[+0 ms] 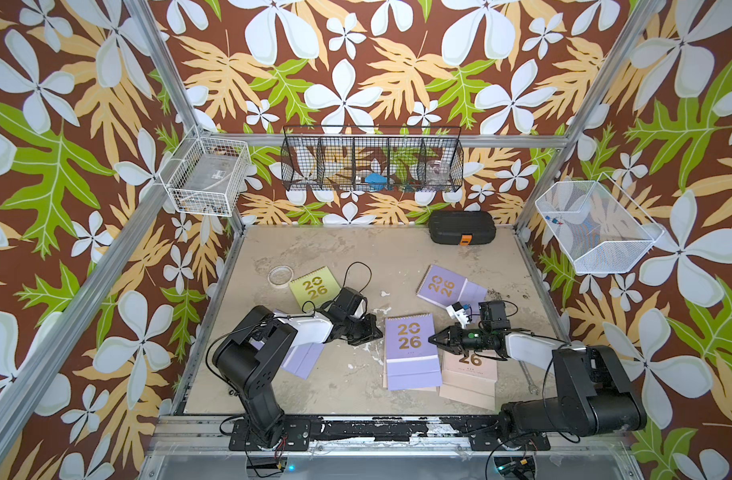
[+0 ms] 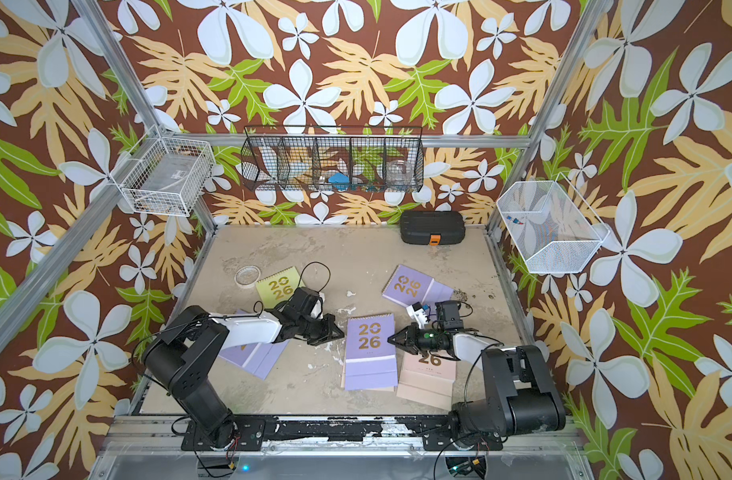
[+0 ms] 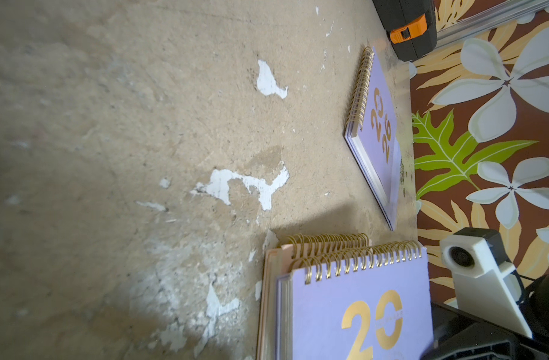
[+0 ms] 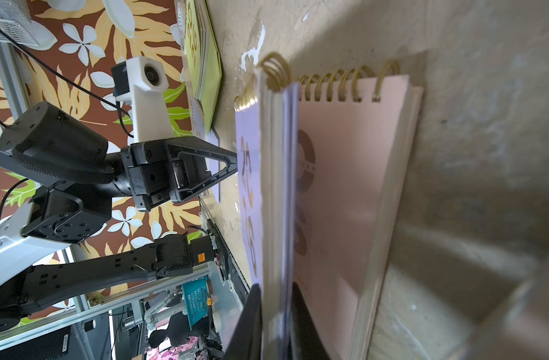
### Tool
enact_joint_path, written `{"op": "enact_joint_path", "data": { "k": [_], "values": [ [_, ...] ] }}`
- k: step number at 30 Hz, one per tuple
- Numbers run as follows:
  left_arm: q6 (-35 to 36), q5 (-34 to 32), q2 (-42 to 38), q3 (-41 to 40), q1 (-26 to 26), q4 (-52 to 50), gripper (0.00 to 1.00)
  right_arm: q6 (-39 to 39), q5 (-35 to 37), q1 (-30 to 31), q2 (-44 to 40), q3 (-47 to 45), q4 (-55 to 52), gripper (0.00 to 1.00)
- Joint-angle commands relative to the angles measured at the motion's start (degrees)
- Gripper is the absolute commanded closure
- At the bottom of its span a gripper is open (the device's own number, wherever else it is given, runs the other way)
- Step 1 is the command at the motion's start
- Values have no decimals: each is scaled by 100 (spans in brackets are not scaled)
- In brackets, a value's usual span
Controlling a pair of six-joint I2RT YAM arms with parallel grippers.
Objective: Stack the calendars
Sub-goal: Place the calendar at the calendar.
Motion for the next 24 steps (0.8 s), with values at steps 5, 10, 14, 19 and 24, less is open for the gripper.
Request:
{"op": "enact_joint_path", "data": {
  "k": [5, 10, 14, 19, 24],
  "values": [
    [-3, 52, 70, 67, -48, 26, 100, -93, 544, -27, 120, -7, -190, 79],
    [-11, 39, 78, 86, -57, 26, 100, -155, 618, -36, 191, 44, -284, 74],
    [-15, 39, 97, 111, -57, 12, 100, -194, 646, -36, 191, 62, -347, 71],
    [-10, 39, 111, 122, -57, 12, 100, -255, 604, -36, 218, 70, -409, 74],
    [-20, 41, 130, 139, -57, 24, 100, -275, 495, -36, 248, 71, -417, 75]
  ]
}}
